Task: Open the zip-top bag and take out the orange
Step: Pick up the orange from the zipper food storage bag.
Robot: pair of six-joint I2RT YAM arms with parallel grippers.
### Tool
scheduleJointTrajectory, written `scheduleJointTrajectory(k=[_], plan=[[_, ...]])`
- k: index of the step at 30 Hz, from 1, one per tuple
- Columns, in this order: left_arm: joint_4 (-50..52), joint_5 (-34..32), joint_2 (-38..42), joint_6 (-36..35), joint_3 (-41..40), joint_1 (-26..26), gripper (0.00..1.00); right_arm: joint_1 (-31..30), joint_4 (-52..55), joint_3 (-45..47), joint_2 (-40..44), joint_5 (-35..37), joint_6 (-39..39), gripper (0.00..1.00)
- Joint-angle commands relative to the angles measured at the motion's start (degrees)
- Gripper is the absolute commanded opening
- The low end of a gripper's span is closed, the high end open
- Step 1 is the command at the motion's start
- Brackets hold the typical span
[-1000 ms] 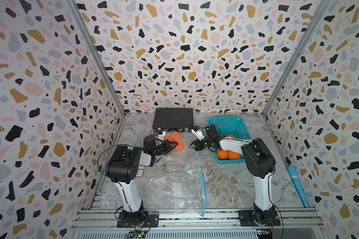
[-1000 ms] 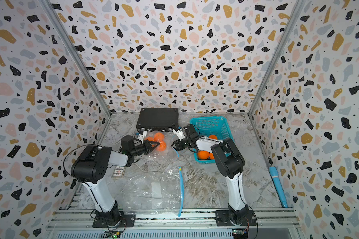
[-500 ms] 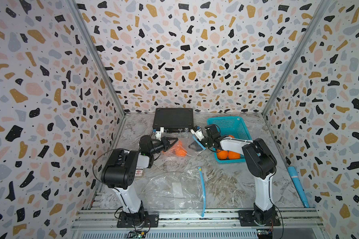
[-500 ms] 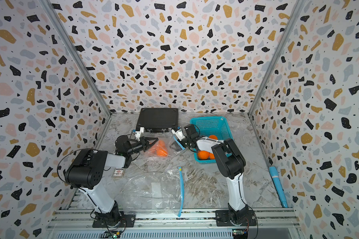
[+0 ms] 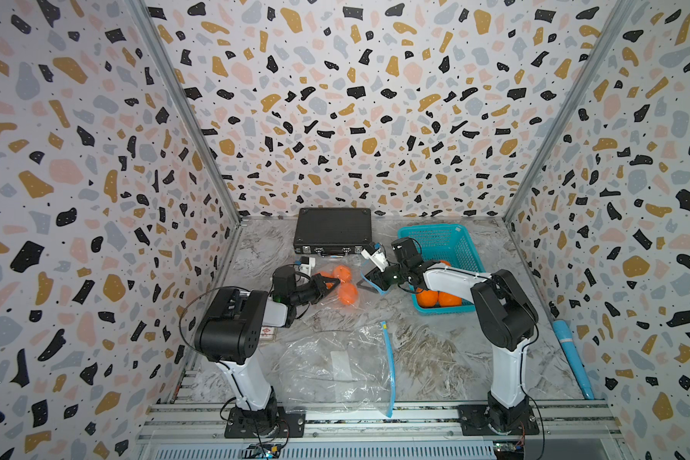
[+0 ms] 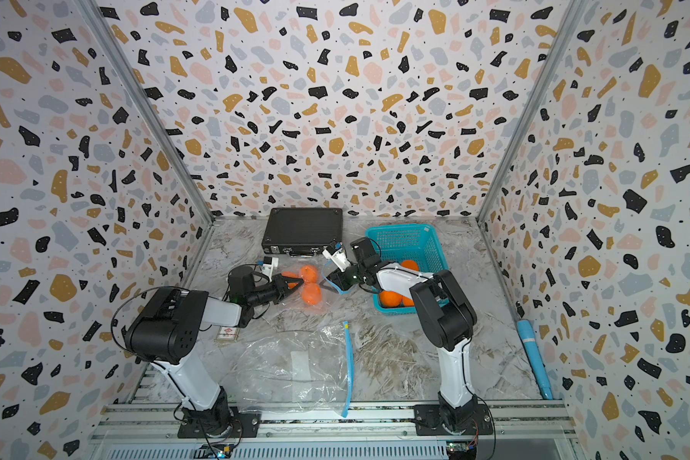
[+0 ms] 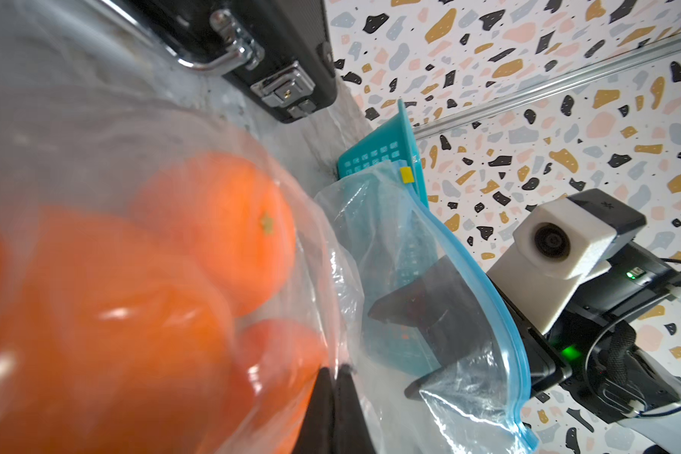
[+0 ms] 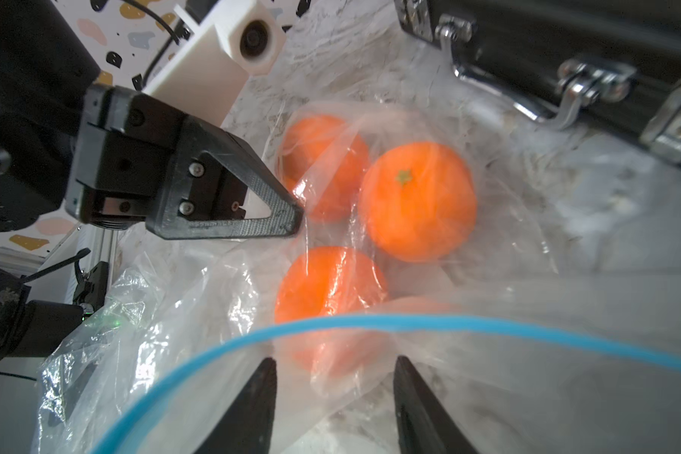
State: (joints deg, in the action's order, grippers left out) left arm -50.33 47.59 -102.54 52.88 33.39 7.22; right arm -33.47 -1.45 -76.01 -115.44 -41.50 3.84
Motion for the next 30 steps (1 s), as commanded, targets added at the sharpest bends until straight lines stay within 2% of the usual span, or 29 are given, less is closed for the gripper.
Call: scheduleJointTrajectory(k=[1,4,6,9,15,17,20,24,30], plan=[[-2.8,-2.3,-0.9,-2.0,-1.9,-0.1,0.0,-0.2,2.7,-0.4,1.2,1.6,-0.4,0.49],[-12.0,-2.5,-3.2,2.7,-4.5,-1.4,0.0,0.6,0.1,2.2,3.2,2.7,1.6,0.49],[-20.6,-0.9,-6.1,7.7,-5.4,-2.5,0.0,0.8,1.2,2.0,3.4,2.4,1.3,0.49],[-27.2,0.2,-10.5,11.5,-4.8,-2.7,0.0,0.7,3.3,1.0,1.7,2.9,0.8,0.48],[-29.6,0.5,-13.4,12.0,-4.3,-3.4,0.0,0.1,5.4,-2.1,-2.8,4.8,-0.2,0.47],[-27.8,-0.1,-13.2,11.0,-4.3,-3.5,0.0,-0.4,6.6,-4.0,-4.0,5.3,-0.3,0.48],[-25.4,-1.5,-12.9,9.1,-4.9,-3.4,0.0,-1.7,4.3,-4.8,-4.6,6.7,-1.5,0.62],[-19.3,-2.7,-11.5,6.1,-4.7,-3.4,0.0,-2.3,5.6,-9.2,-7.1,2.8,-1.9,0.72],[-6.0,-6.6,-6.9,-1.1,-4.2,-3.3,0.0,-4.5,-0.8,-5.3,-4.8,2.9,-3.7,0.88]])
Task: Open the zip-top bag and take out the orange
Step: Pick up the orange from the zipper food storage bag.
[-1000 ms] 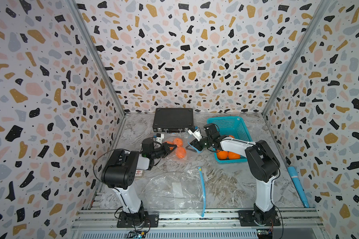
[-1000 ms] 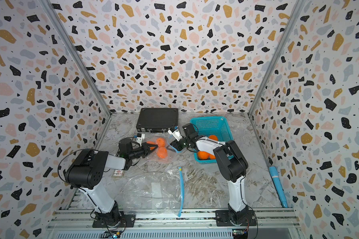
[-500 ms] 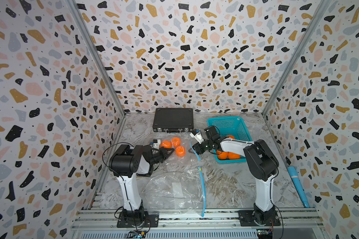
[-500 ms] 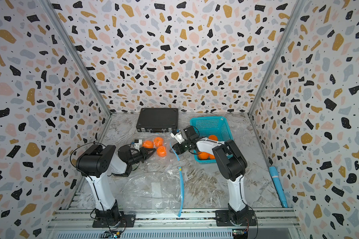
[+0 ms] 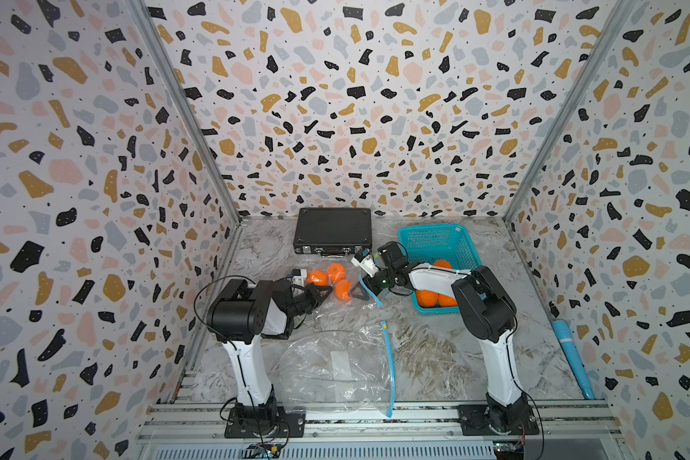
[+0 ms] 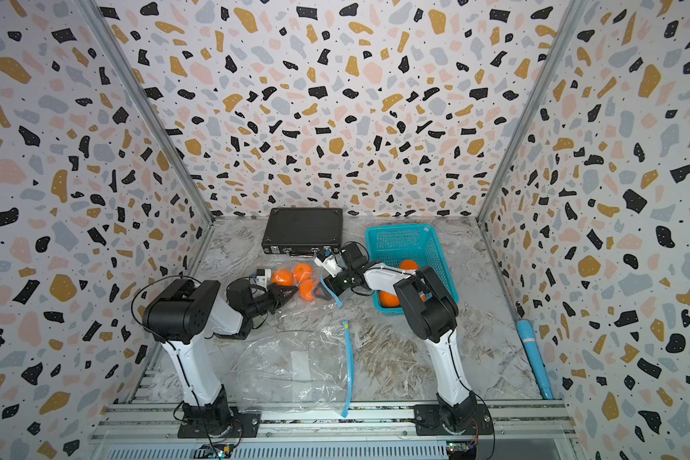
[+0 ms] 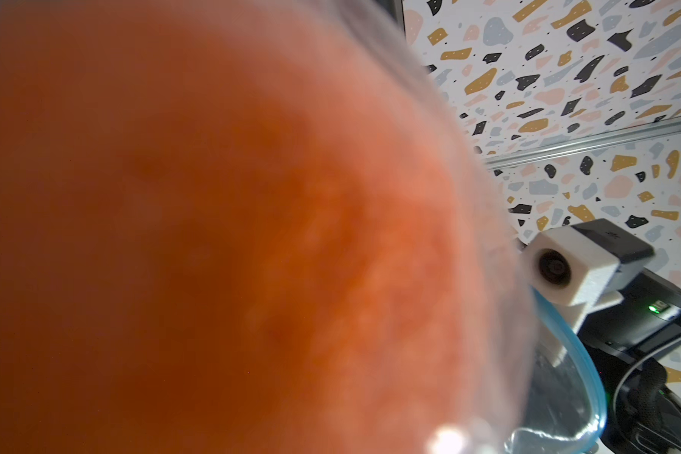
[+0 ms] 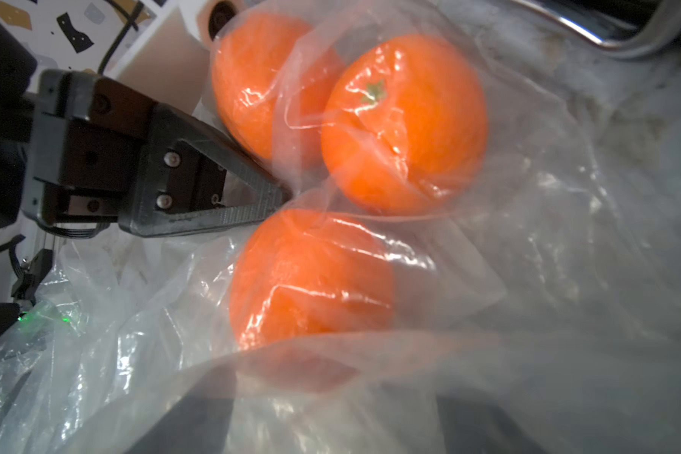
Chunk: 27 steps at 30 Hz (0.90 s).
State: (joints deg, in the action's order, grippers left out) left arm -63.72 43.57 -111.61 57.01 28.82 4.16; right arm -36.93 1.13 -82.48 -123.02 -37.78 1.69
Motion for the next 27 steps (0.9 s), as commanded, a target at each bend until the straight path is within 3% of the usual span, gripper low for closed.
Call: scheduleJointTrajectory(k=[1,7,11,15,19,23,27], plan=[[9.6,-2.9,2.8,-6.1,0.7,-0.1,0.0,-1.1,-4.9,1.7,2.7,-0.9,-1.1,0.91],[19.6,-5.4,3.8,-11.3,4.0,3.1,0.0,-1.7,-0.8,-5.3,-2.4,-0.1,-1.2,0.92],[20.5,-6.2,2.3,-11.6,5.8,5.8,0.0,-2.0,4.6,-11.0,-6.1,0.3,-1.6,0.91],[22.5,-7.4,2.8,-12.4,6.1,5.9,0.0,-2.2,8.1,-12.4,-7.4,4.1,-2.3,0.79],[27.0,-11.0,4.6,-14.8,6.2,5.9,0.0,-2.2,12.9,-10.9,-4.3,7.9,-2.9,0.64],[30.2,-12.8,4.7,-16.1,6.9,5.9,0.0,-2.0,8.2,-3.3,3.4,9.7,-2.6,0.61],[30.2,-13.1,4.6,-15.6,7.0,5.6,0.0,-1.4,11.6,-2.6,6.7,11.0,-2.3,0.56]])
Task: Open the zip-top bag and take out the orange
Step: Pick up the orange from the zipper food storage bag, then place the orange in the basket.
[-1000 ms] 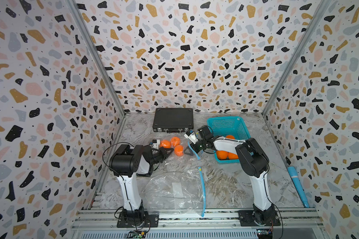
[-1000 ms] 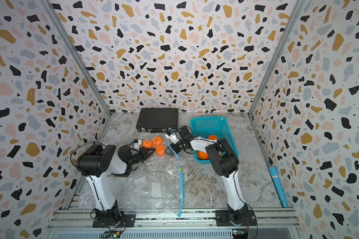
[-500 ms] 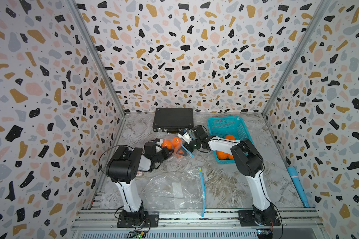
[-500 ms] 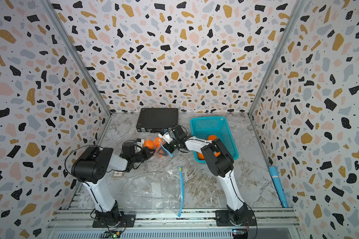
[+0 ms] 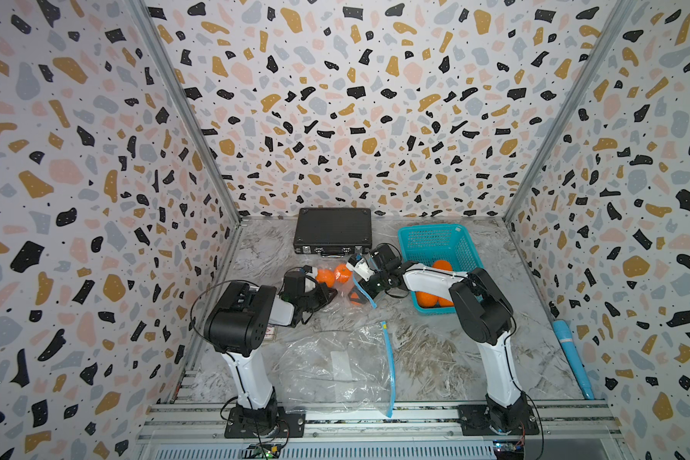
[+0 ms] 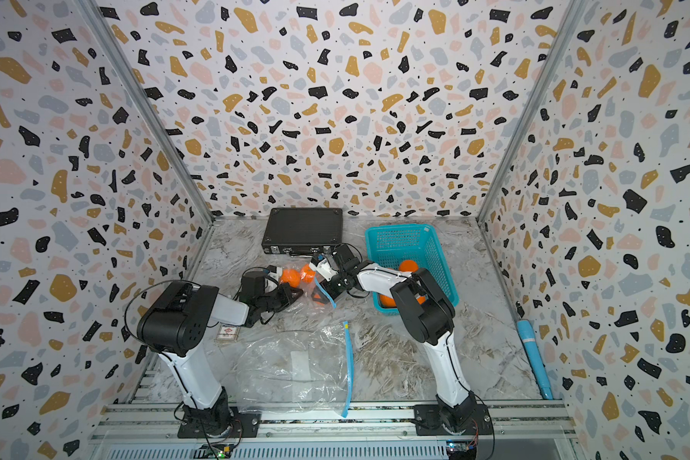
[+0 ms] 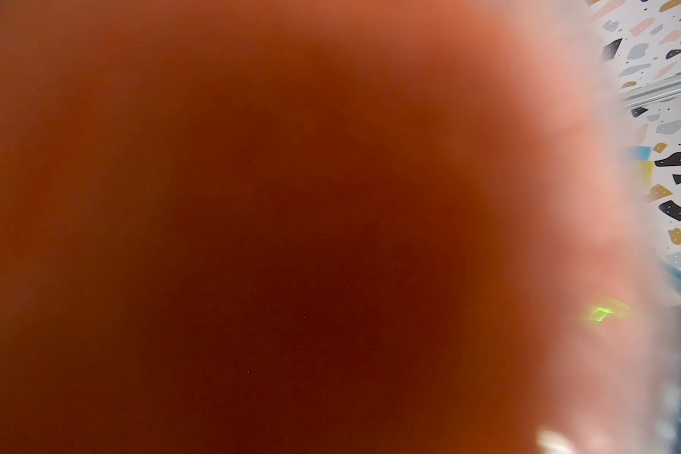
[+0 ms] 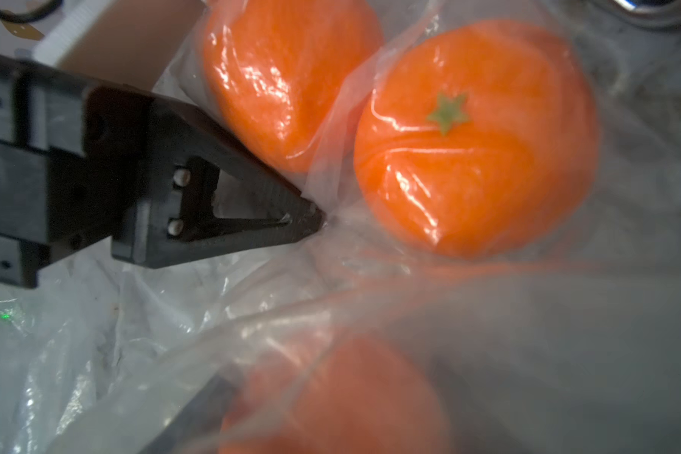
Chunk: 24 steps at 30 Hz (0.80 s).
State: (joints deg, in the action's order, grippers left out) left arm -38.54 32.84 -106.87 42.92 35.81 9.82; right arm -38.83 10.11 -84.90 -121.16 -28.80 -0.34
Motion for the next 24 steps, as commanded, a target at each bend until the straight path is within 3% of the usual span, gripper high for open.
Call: scheduleJointTrajectory(k=[1,9,21,22,24], plan=[[5.1,-2.4,0.0,-1.4,-0.1,-0.3,0.0,0.7,2.9,0.4,5.8,2.4,-0.1,0.54],[5.4,-3.7,1.6,-1.5,-1.0,-0.9,0.0,2.2,6.1,2.3,12.2,7.5,0.0,0.52],[5.6,-0.6,3.7,-1.1,0.7,1.1,0.0,11.1,5.4,8.6,25.3,6.2,3.9,0.52],[5.3,-0.4,4.1,-0.8,0.7,1.4,0.09,12.2,5.4,8.5,25.7,6.5,4.1,0.52],[5.2,-0.6,5.0,-0.5,0.9,2.1,0.38,14.2,5.8,7.4,25.5,9.3,4.6,0.52]])
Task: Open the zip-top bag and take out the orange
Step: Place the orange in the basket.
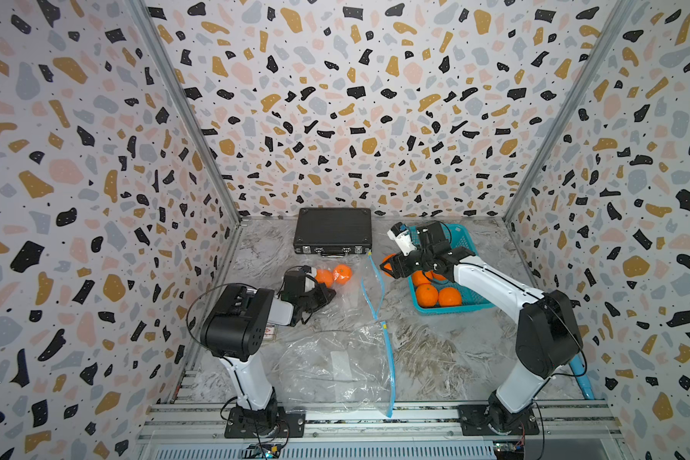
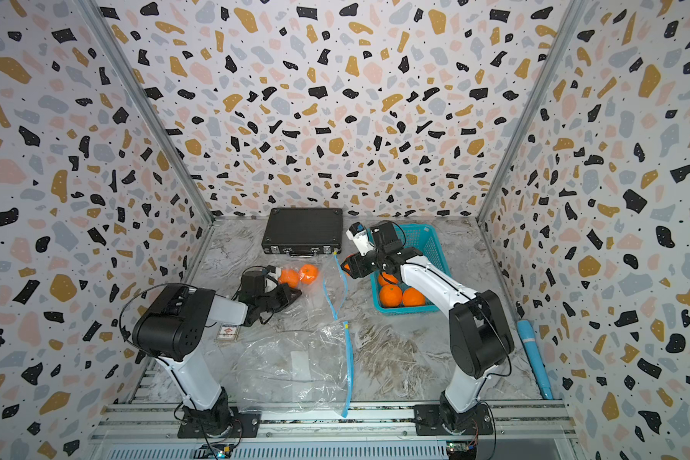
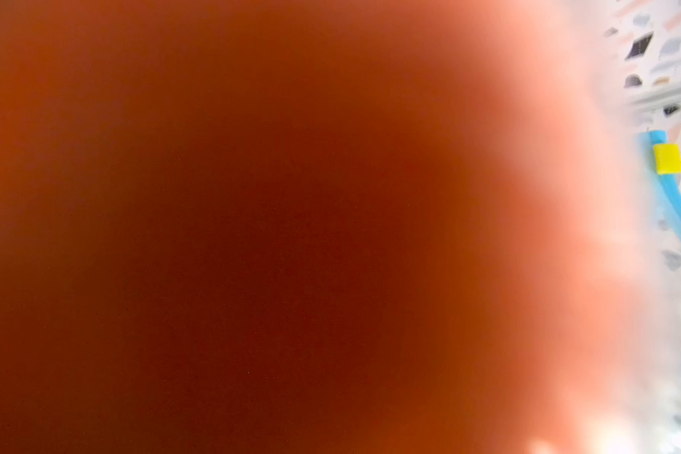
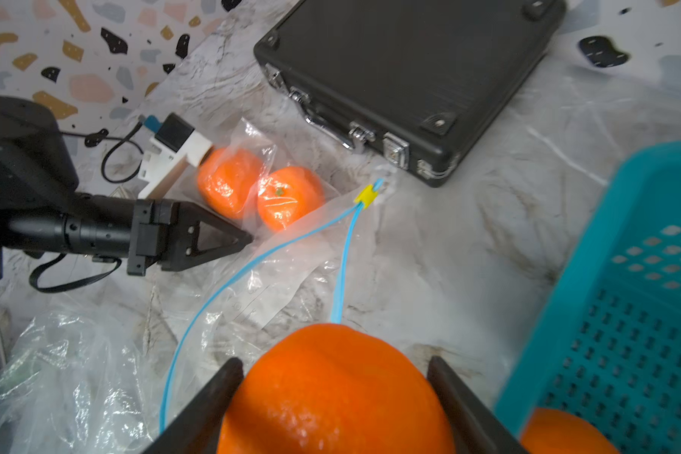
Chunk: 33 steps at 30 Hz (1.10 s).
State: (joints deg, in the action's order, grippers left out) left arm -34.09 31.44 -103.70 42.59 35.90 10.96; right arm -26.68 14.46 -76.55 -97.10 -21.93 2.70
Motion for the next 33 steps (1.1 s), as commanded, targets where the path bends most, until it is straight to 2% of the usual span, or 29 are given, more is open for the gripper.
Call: scheduleJointTrajectory(k=[1,3,4,7,10,14,18,21,27,30,33], plan=[[1.0,0.5,2.3,-0.1,0.9,1.5,0.54,3.1,2.4,-2.3,0.7,5.1,2.0,0.52],[0.8,0.4,3.8,0.3,0.9,2.0,0.76,4.6,4.1,-4.6,-1.2,11.2,2.6,0.52],[1.0,-0.1,5.0,0.6,0.8,2.2,1.0,5.4,3.6,-5.4,-2.7,13.4,3.4,0.52],[5.8,-1.1,8.8,-0.4,2.1,2.3,0.99,7.6,4.3,-10.1,-8.4,13.7,5.8,0.52],[10.2,-4.1,13.4,-1.6,2.3,2.7,0.99,8.7,5.5,-14.6,-14.0,17.0,5.7,0.52],[14.6,-6.4,17.8,-3.2,2.9,3.3,0.99,10.7,5.9,-19.2,-20.8,14.8,7.2,0.52],[13.5,-4.4,17.5,-3.8,4.1,4.9,0.99,11.0,6.0,-20.7,-24.4,13.8,7.7,0.52],[15.2,-6.4,17.0,-5.1,5.3,6.8,0.99,11.2,6.6,-22.0,-26.2,12.8,8.0,0.53],[13.7,-5.6,16.6,-3.8,5.4,7.2,0.99,11.5,9.3,-25.8,-30.7,8.9,9.4,0.56],[14.0,-5.6,16.7,-3.8,5.3,7.2,0.99,11.5,10.8,-26.6,-31.9,8.5,9.4,0.61],[14.2,-5.2,16.2,-3.7,5.7,7.2,0.99,11.7,11.7,-27.2,-32.5,9.2,9.2,0.7]])
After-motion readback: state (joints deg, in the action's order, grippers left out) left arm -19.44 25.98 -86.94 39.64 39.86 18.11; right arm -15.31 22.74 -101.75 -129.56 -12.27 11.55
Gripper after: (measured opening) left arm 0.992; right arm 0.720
